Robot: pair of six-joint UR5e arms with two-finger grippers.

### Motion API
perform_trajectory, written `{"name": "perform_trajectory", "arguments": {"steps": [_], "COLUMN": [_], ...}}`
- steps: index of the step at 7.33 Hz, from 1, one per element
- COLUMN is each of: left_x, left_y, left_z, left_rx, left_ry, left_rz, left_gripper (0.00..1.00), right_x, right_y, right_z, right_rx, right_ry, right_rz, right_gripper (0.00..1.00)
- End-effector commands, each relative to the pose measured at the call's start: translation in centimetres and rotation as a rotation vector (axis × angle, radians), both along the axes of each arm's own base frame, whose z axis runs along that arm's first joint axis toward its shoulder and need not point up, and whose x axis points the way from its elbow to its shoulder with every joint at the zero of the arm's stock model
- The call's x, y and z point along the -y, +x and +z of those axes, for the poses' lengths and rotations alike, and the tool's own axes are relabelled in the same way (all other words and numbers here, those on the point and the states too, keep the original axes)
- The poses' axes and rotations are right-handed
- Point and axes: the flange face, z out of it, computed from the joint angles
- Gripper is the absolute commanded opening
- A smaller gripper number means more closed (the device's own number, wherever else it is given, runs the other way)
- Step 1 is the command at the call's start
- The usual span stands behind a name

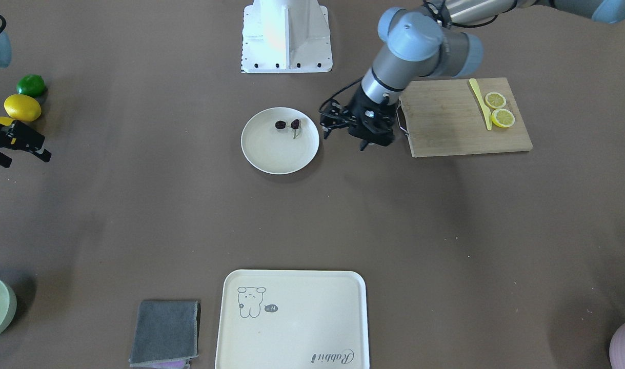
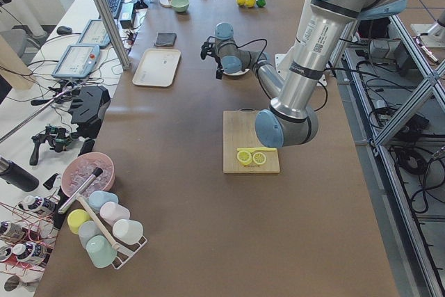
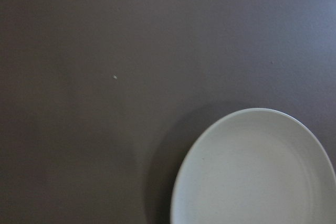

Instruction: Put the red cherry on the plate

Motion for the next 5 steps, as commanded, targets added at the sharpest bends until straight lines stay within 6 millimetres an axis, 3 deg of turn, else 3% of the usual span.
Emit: {"name": "perform_trajectory", "arguments": {"steps": [1, 3, 4, 5], "left_x": [2.7, 2.0, 1.3, 1.0], "left_y": [-11.9, -22.5, -26.6, -29.4], "left_z": [9.1, 17.4, 20.9, 23.2], "left_rx": [0.096, 0.176, 0.220, 0.249], "left_ry": [0.095, 0.178, 0.192, 0.201], "left_rz": [0.084, 0.133, 0.135, 0.132], "left_gripper": [0.97, 0.97, 0.97, 0.97], "right_x": [1.4, 1.4, 1.4, 1.3], "right_y": [4.7, 8.9, 11.2, 13.3], "right_z": [4.8, 7.6, 8.2, 8.8], "right_rx": [-0.037, -0.062, -0.085, -0.106], "right_ry": [0.057, 0.089, 0.104, 0.116], "right_rz": [-0.025, -0.021, -0.029, -0.044], "right_gripper": [1.00, 1.00, 1.00, 1.00]}}
